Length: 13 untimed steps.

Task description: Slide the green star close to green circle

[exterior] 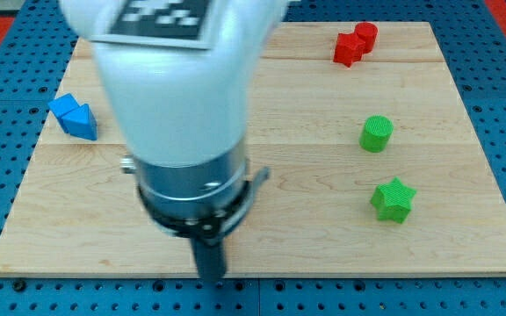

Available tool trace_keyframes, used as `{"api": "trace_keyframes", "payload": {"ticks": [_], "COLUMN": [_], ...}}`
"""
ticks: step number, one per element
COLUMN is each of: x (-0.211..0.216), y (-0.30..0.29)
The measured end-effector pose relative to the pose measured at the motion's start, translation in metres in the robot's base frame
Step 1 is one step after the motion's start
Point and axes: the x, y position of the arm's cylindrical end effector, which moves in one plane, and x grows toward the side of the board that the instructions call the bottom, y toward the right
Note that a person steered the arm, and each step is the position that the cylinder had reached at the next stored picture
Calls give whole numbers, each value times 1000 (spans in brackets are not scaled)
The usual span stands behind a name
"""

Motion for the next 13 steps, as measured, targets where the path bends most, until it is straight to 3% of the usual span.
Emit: {"api": "trace_keyframes", "payload": {"ticks": [3, 4, 6, 7, 9, 10, 11, 12, 13], "x": [-42, -29, -27, -32, -120, -90, -41, -41, -79], "y": [11, 28, 194, 244, 246, 290, 290, 261, 240]}}
